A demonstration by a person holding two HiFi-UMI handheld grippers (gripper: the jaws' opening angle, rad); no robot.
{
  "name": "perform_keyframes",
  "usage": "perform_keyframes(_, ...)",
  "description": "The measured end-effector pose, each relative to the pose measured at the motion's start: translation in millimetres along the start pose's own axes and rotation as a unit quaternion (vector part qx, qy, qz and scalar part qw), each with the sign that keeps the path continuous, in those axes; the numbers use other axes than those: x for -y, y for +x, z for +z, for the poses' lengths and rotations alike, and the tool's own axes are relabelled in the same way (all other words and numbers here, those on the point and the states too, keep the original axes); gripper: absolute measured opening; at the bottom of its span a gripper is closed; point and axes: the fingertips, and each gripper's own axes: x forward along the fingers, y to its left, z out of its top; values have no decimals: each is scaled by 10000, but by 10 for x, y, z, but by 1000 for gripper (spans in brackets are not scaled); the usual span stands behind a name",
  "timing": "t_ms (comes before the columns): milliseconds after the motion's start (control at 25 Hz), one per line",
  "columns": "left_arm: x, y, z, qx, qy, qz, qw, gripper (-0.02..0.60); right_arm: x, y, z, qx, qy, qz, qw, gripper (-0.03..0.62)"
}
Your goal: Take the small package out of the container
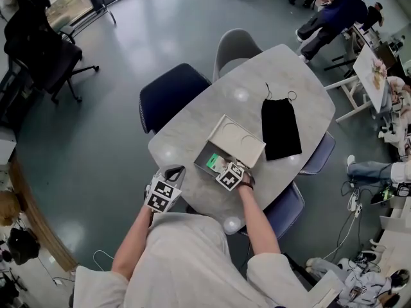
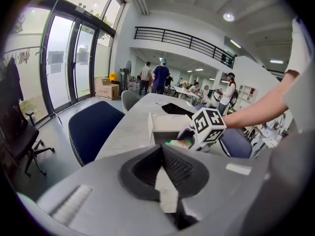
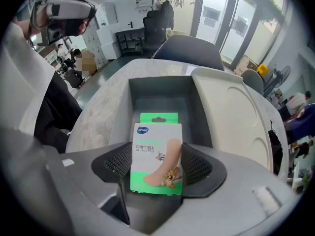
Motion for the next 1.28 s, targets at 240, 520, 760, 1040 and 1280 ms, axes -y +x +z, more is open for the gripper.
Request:
perform_keyframes(240,25,-14,8,4,39,-28,10000,54,-24,-88,114,205,97,-44,9997,313)
perform_keyframes(520,63,1,25,18,79,-82,9999,54,48,-185,245,506,305,-250,9979,311)
perform_keyframes(760,40,11,45,35,68,-93,9999,54,48,-246,348,730,435,-270,9960,311)
perform_keyframes(1040,47,24,55,32,156,-158,9997,54,77,-311,429,965,588,-408,9928,312)
perform_keyframes(1280,121,41,67,20,227,-271,9994,54,103,-447,451,1120,788,-540,9891,311)
